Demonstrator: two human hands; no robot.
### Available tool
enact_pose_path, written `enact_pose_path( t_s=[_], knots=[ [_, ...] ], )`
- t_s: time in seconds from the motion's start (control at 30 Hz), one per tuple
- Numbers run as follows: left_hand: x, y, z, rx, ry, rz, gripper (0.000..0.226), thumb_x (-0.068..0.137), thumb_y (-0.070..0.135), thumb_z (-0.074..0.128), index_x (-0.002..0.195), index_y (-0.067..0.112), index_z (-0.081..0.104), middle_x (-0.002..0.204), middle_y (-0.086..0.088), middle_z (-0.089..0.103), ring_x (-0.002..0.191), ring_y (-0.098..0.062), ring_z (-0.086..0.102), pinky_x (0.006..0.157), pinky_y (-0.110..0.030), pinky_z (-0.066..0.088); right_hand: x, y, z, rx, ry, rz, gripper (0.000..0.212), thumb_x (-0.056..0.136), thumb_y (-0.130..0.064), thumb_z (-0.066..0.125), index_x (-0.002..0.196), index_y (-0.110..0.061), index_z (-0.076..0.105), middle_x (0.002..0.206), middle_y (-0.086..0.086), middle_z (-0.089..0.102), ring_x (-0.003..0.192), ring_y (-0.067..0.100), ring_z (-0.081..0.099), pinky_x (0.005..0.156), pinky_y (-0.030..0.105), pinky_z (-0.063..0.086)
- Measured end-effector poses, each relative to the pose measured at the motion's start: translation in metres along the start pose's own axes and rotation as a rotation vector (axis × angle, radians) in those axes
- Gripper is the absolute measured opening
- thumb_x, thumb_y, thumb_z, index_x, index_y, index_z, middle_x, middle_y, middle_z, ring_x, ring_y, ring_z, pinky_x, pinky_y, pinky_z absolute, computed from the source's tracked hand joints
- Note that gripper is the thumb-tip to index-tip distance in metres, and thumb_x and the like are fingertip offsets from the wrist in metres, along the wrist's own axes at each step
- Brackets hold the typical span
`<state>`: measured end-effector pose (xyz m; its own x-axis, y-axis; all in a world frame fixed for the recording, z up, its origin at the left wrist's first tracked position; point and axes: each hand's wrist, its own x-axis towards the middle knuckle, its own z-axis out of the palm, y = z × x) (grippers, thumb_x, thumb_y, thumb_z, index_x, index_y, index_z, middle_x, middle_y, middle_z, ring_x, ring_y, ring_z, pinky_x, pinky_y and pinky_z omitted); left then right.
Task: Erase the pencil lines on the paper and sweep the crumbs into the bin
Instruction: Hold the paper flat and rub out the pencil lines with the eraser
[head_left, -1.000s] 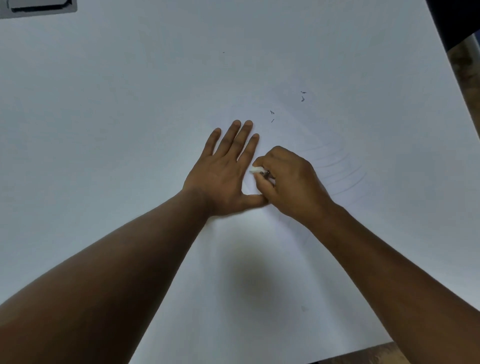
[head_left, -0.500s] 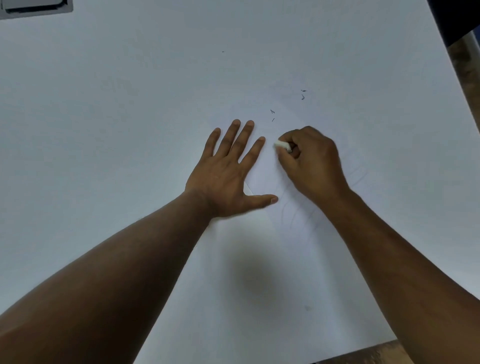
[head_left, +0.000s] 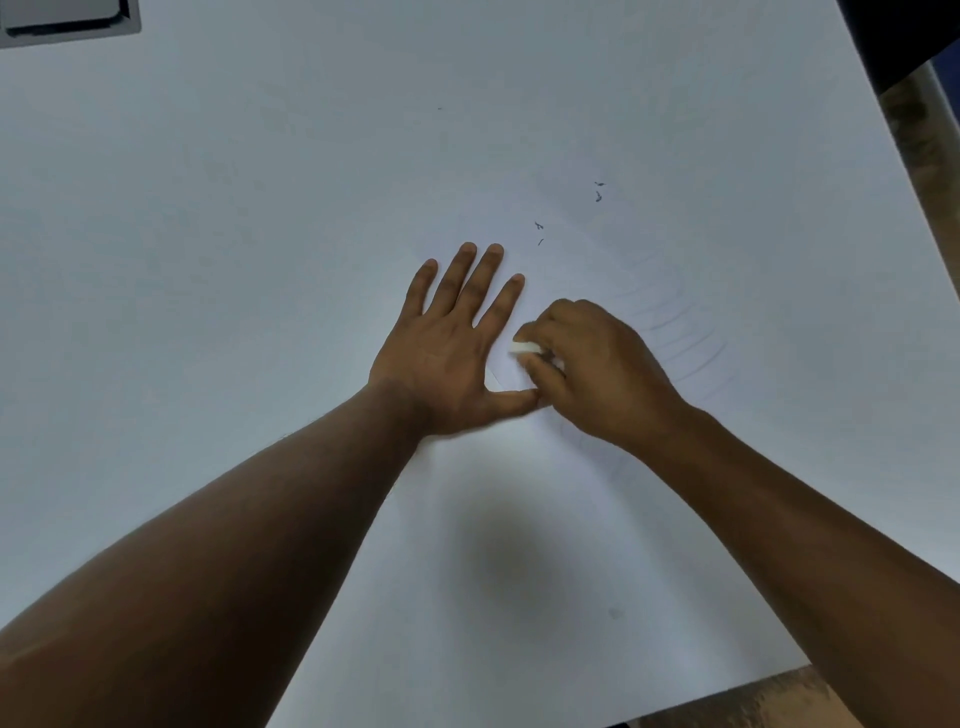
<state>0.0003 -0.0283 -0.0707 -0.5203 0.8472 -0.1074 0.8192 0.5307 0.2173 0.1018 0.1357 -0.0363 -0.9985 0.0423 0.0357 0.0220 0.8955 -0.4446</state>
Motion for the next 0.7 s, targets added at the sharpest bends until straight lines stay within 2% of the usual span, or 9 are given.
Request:
enact_pose_path(
  t_s=[0.1, 0.17, 0.27, 0.4, 0.5, 0.7],
  knots=[
    [0.001, 0.0, -0.001, 0.011, -0.026, -0.011, 0.113, 0.082, 0.096, 0.019, 0.166, 0.022, -0.001, 0.173, -0.006, -0.015, 0.158, -0.024, -0.021, 0.127, -0.053, -0.006, 0.011, 0.016, -0.007, 0.055, 0.233, 0.184, 0.015, 0.095, -0.024, 0.06, 0.097, -0.013, 0.069, 0.089, 0.003, 0.063, 0.077, 0.017, 0.057, 0.07, 0.028, 0.046],
    [0.002, -0.001, -0.002, 0.017, -0.042, -0.019, 0.113, 0.082, 0.096, 0.018, 0.165, 0.023, -0.005, 0.172, -0.006, -0.019, 0.157, -0.023, -0.024, 0.127, -0.052, -0.007, 0.019, 0.025, -0.006, 0.013, 0.34, 0.324, 0.016, 0.095, -0.025, 0.058, 0.091, -0.012, 0.068, 0.087, 0.003, 0.063, 0.077, 0.018, 0.058, 0.068, 0.025, 0.042],
    [0.001, -0.001, -0.002, 0.02, -0.029, -0.01, 0.113, 0.082, 0.096, 0.017, 0.166, 0.022, -0.002, 0.172, -0.007, -0.016, 0.158, -0.025, -0.021, 0.127, -0.053, -0.005, 0.027, 0.019, 0.005, -0.036, 0.353, 0.369, 0.017, 0.094, -0.024, 0.058, 0.091, -0.01, 0.068, 0.087, 0.006, 0.064, 0.079, 0.023, 0.06, 0.068, 0.029, 0.044],
    [0.0, 0.0, 0.0, -0.005, 0.026, 0.002, 0.113, 0.082, 0.096, 0.018, 0.166, 0.021, 0.009, 0.174, -0.008, -0.005, 0.16, -0.027, -0.011, 0.128, -0.055, 0.0, 0.025, -0.007, 0.019, -0.066, 0.275, 0.238, 0.019, 0.094, -0.023, 0.058, 0.096, -0.008, 0.069, 0.086, 0.008, 0.063, 0.077, 0.024, 0.059, 0.066, 0.034, 0.05],
    [0.0, 0.0, 0.001, -0.009, 0.037, 0.003, 0.112, 0.082, 0.095, 0.02, 0.166, 0.021, 0.01, 0.174, -0.008, -0.004, 0.16, -0.026, -0.01, 0.128, -0.054, 0.001, 0.021, -0.003, 0.017, -0.121, 0.283, 0.191, 0.016, 0.092, -0.02, 0.06, 0.093, -0.006, 0.068, 0.084, 0.01, 0.061, 0.074, 0.026, 0.058, 0.063, 0.037, 0.051],
    [0.002, -0.001, -0.002, 0.01, -0.032, -0.019, 0.113, 0.082, 0.096, 0.017, 0.166, 0.023, -0.001, 0.172, -0.006, -0.018, 0.157, -0.023, -0.023, 0.127, -0.053, -0.005, 0.025, 0.044, -0.005, -0.177, 0.382, 0.357, 0.016, 0.089, -0.016, 0.058, 0.076, -0.007, 0.061, 0.076, 0.009, 0.056, 0.066, 0.026, 0.054, 0.058, 0.029, 0.038]
  ],
)
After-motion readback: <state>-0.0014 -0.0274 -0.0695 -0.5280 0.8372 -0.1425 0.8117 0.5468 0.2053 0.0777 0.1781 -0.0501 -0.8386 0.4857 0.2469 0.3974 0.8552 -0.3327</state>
